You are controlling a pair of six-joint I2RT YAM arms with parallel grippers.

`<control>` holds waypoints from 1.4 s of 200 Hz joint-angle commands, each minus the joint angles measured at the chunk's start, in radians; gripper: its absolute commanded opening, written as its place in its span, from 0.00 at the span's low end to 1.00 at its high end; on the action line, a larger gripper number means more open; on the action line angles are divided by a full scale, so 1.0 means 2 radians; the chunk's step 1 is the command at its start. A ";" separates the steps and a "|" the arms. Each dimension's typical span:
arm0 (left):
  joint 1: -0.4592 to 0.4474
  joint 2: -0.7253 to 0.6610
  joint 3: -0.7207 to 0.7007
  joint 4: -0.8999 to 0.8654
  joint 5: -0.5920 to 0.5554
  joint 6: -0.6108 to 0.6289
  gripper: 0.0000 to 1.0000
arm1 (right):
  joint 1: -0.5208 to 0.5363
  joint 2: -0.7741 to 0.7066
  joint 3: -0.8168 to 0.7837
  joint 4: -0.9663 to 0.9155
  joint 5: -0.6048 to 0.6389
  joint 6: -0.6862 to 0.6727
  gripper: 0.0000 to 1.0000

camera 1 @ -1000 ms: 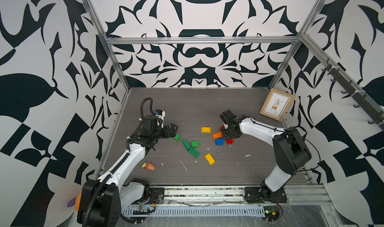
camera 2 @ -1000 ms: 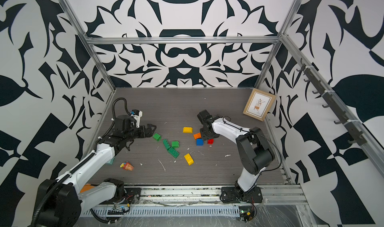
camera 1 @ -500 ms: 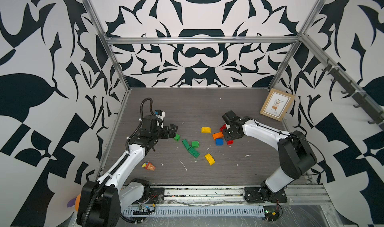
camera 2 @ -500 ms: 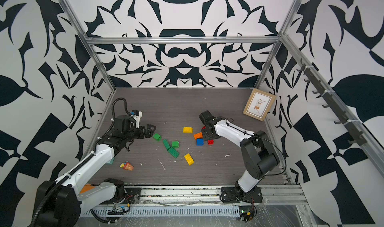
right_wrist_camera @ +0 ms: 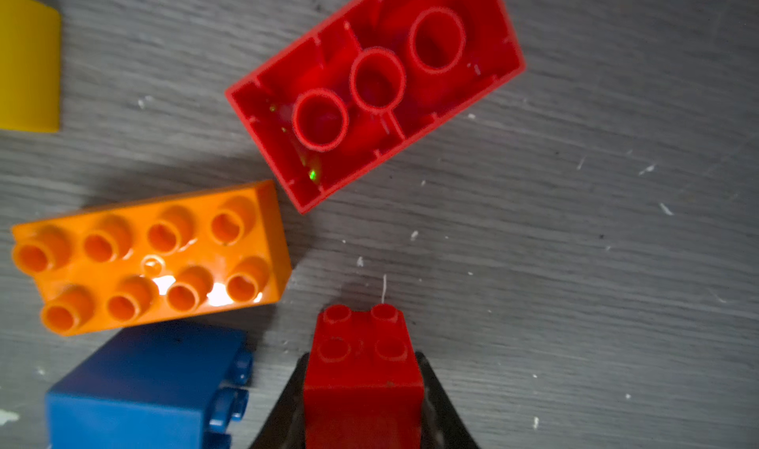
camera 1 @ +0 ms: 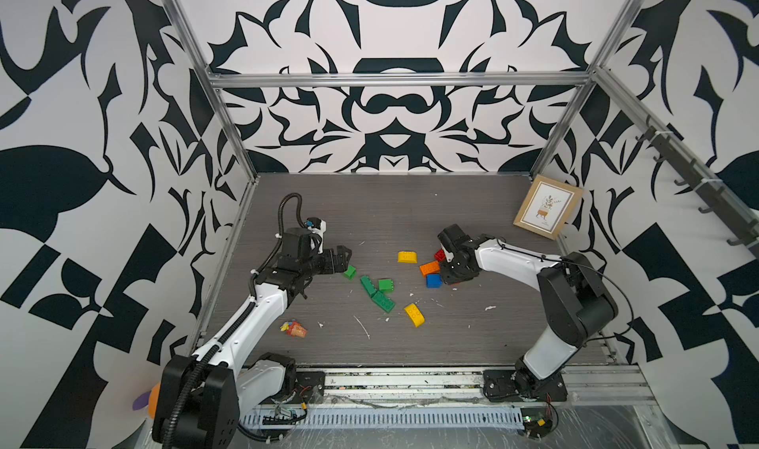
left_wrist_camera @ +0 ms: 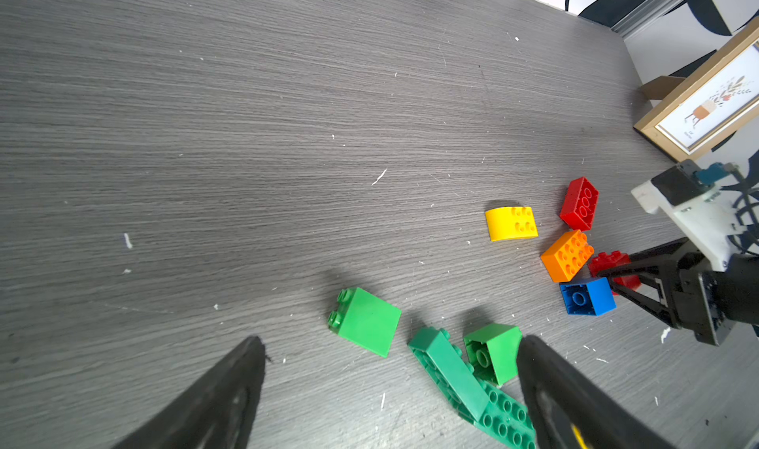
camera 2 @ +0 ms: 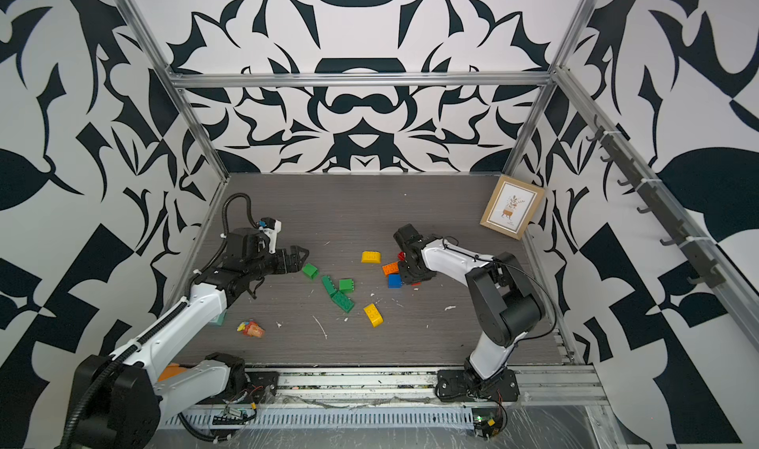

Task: Assemble an ice cream with lego
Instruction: Pick up the lego brick from the center of the board, then place the lego brick at the center of the board.

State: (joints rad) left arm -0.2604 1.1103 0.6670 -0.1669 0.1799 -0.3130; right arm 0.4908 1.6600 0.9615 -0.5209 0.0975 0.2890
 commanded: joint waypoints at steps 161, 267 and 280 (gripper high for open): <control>-0.019 -0.028 -0.071 0.088 0.060 -0.018 0.99 | 0.228 -0.134 -0.415 0.731 0.107 -0.045 0.10; -0.019 -0.040 -0.077 0.098 0.053 -0.016 0.99 | 0.228 -0.067 -0.412 0.834 0.148 -0.071 0.12; -0.019 -0.039 -0.077 0.099 0.055 -0.017 0.99 | 0.228 -0.052 -0.414 0.852 0.148 -0.070 0.13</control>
State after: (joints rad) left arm -0.2958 1.0317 0.5289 0.0116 0.2848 -0.3439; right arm 0.9405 1.5230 0.1261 1.0790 0.3595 0.1677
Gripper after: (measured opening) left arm 0.992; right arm 0.349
